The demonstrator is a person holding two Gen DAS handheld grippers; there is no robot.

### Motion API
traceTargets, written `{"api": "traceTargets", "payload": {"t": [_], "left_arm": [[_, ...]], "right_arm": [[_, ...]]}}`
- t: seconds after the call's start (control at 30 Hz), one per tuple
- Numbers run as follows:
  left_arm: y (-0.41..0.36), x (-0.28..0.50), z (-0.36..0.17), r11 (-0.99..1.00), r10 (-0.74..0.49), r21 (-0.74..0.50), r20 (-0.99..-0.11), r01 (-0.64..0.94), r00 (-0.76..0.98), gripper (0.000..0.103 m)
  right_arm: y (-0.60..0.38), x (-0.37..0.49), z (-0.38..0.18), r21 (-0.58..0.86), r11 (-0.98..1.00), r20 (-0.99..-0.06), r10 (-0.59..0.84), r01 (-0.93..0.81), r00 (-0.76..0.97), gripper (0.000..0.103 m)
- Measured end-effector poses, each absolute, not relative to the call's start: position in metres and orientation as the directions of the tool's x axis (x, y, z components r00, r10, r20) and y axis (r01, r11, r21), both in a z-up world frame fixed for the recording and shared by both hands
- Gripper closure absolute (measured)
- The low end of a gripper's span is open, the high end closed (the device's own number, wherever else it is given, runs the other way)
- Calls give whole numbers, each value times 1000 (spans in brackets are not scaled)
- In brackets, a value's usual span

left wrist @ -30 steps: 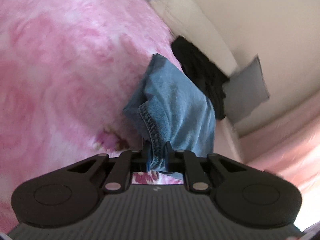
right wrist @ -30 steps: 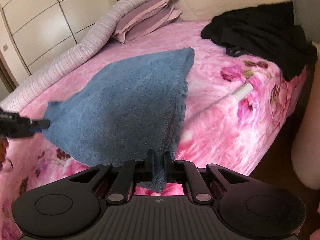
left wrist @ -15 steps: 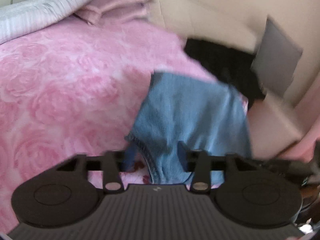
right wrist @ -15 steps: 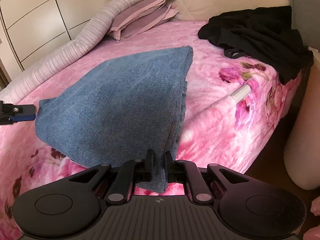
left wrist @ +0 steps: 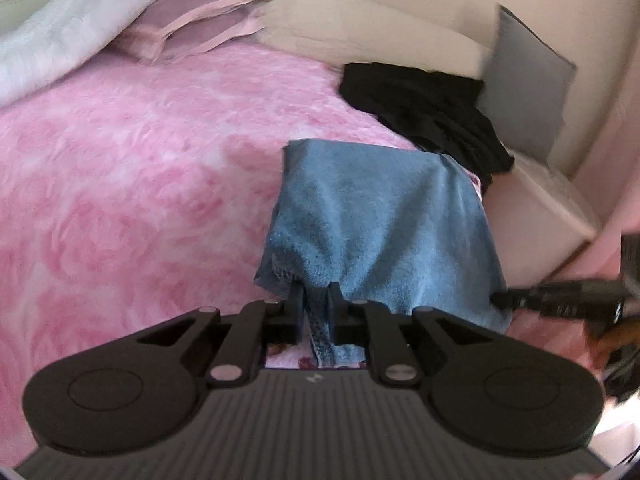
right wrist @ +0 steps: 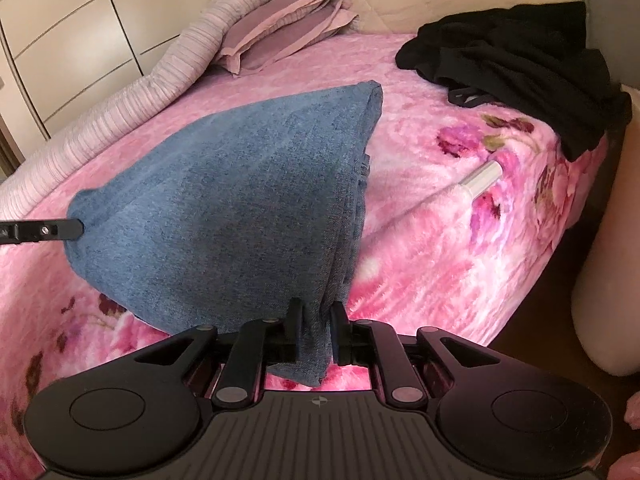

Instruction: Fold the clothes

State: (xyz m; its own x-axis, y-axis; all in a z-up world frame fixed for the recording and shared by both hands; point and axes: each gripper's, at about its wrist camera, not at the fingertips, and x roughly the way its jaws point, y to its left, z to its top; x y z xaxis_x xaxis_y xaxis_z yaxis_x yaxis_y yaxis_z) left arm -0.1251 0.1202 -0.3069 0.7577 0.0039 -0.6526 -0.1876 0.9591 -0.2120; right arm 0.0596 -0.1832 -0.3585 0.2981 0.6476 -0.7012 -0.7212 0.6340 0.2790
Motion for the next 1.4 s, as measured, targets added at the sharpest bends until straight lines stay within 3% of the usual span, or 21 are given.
{"api": "traceTargets", "payload": {"t": [0.07, 0.3, 0.37, 0.4, 0.5, 0.57, 0.63, 0.7, 0.77, 0.9, 0.97, 1.0, 1.1, 1.17, 1.27, 1.4], "left_arm": [[119, -125, -297, 963, -14, -218, -633, -161, 774, 93], [175, -155, -381, 690, -147, -641, -579, -336, 802, 91], [183, -165, -377, 595, -131, -720, -525, -357, 841, 93], [183, -169, -363, 620, -55, -680, -536, -392, 843, 100], [177, -170, -321, 734, 38, -571, -508, -369, 860, 99], [172, -169, -293, 799, 92, -487, -482, -354, 871, 99], [146, -140, -288, 880, 35, -392, -511, -269, 859, 98], [115, -109, -297, 944, 35, -253, -563, -212, 826, 98], [95, -85, -312, 969, 16, -190, -589, -157, 808, 95], [96, -62, -347, 983, 103, -50, -640, -176, 761, 98], [117, -61, -359, 975, 94, -95, -649, -203, 755, 98], [125, -63, -363, 967, 83, -131, -650, -219, 756, 99], [142, -60, -364, 961, 141, -84, -671, -263, 728, 101], [151, -60, -344, 954, 123, -135, -634, -266, 763, 101], [159, -51, -315, 943, 71, -226, -584, -246, 809, 100], [150, -11, -301, 950, 0, -259, -554, -172, 833, 95]], "right_arm": [[-179, 58, -348, 243, 617, -703, 644, -748, 302, 96], [-181, 60, -365, 297, 642, -715, 640, -707, 281, 97], [-184, 65, -359, 332, 651, -726, 638, -682, 256, 94], [-186, 68, -355, 344, 658, -731, 636, -670, 248, 91], [-188, 67, -330, 312, 690, -725, 617, -653, 305, 88], [-182, 60, -310, 254, 692, -661, 634, -676, 401, 87], [-162, 52, -300, 198, 652, -605, 669, -732, 432, 87], [-134, 43, -300, 125, 604, -579, 689, -787, 437, 86], [-106, 35, -307, 20, 556, -574, 687, -831, 446, 86], [-87, 32, -338, -178, 479, -610, 631, -859, 478, 86], [-95, 37, -356, -241, 452, -633, 597, -859, 492, 87], [-105, 42, -360, -233, 456, -642, 591, -859, 488, 87], [-126, 48, -359, -193, 462, -648, 602, -866, 466, 87], [-124, 55, -346, -148, 466, -681, 591, -872, 431, 86], [-122, 70, -319, -100, 523, -637, 619, -846, 458, 86], [-107, 98, -304, -130, 588, -531, 639, -799, 556, 86]]}}
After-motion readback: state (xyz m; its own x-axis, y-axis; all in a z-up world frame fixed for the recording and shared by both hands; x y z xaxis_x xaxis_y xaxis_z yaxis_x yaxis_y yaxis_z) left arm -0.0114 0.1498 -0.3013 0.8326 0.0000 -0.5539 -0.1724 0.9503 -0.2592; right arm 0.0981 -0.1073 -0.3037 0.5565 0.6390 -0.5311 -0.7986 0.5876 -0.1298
